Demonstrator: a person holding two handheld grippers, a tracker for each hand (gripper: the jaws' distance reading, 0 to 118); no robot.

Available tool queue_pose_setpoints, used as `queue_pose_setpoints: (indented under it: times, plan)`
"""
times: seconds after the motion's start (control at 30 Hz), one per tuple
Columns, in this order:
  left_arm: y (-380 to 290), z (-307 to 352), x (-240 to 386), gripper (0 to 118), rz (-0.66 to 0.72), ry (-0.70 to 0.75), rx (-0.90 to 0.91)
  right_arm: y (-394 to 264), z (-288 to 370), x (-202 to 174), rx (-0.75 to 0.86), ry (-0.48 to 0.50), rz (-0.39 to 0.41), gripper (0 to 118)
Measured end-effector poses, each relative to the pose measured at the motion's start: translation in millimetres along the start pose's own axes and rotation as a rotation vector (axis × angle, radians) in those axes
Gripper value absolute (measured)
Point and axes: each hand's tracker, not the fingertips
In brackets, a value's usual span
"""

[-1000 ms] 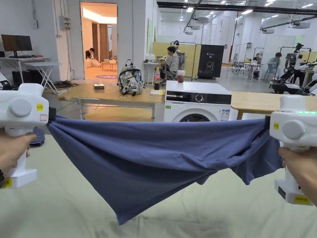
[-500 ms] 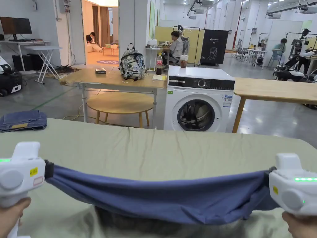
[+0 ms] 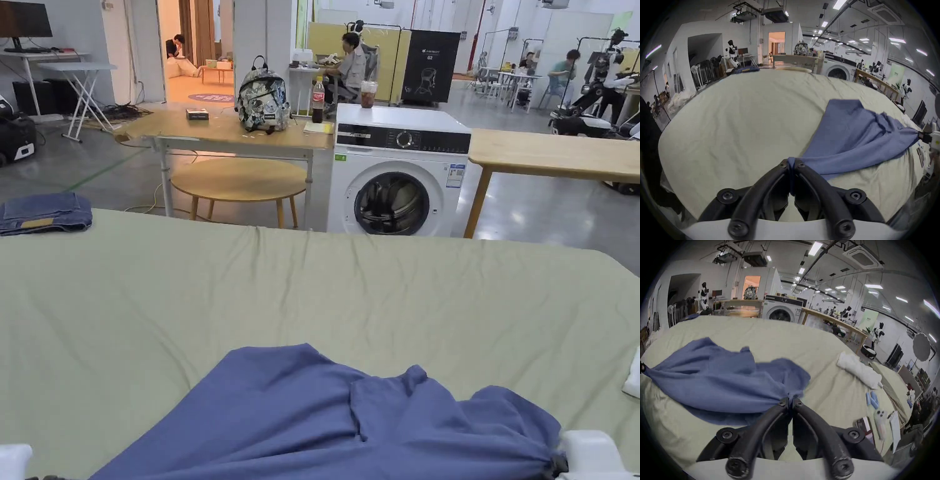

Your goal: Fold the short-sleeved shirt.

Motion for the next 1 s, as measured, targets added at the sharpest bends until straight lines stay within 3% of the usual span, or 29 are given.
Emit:
queue_pose_setpoints:
  times: [0.33, 0.37, 0.47, 0.5, 0.77, 0.83, 0.87, 0.9, 0.93, 1.0]
  plan:
    - [-24.1, -25.7, -1.2, 0, -0.021, 0.010, -0.095, -31.8, -17.2, -6.3, -0.071, 0.016, -0.034, 4]
    - [-20.6, -26.0, 1.4, 3, -0.032, 0.011, -0.092, -30.0, -15.2, -7.9, -0.064, 0.011, -0.038, 10]
    - [-4.2, -21.5, 7.6, 45, -0.046, -0.005, -0.058, -20.2, -6.2, -13.8, -0.015, -0.002, -0.059, 75]
    - [0.1, -18.7, 13.4, 55, -0.038, -0.024, -0.037, -15.8, -3.0, -15.3, 0.012, 0.004, -0.071, 84]
    - [53.2, 1.7, 67.8, 59, -0.045, -0.087, 0.226, 33.4, 28.7, -50.9, 0.286, 0.091, -0.154, 80]
    - [63.1, 6.4, 82.1, 53, -0.052, -0.075, 0.294, 43.9, 36.7, -64.3, 0.345, 0.097, -0.147, 55]
    - [67.1, 8.6, 89.3, 42, -0.055, -0.065, 0.323, 47.5, 39.3, -71.4, 0.376, 0.100, -0.152, 37]
    - [66.5, 13.1, 98.4, 21, -0.060, -0.067, 0.350, 51.1, 42.0, -77.2, 0.400, 0.109, -0.151, 12]
    - [68.0, 14.3, 104.7, 8, -0.067, -0.065, 0.369, 54.1, 43.3, -82.9, 0.408, 0.113, -0.153, 5]
    - [69.8, 15.2, 117.2, 1, -0.091, -0.055, 0.383, 58.6, 46.1, -94.7, 0.432, 0.109, -0.146, 3]
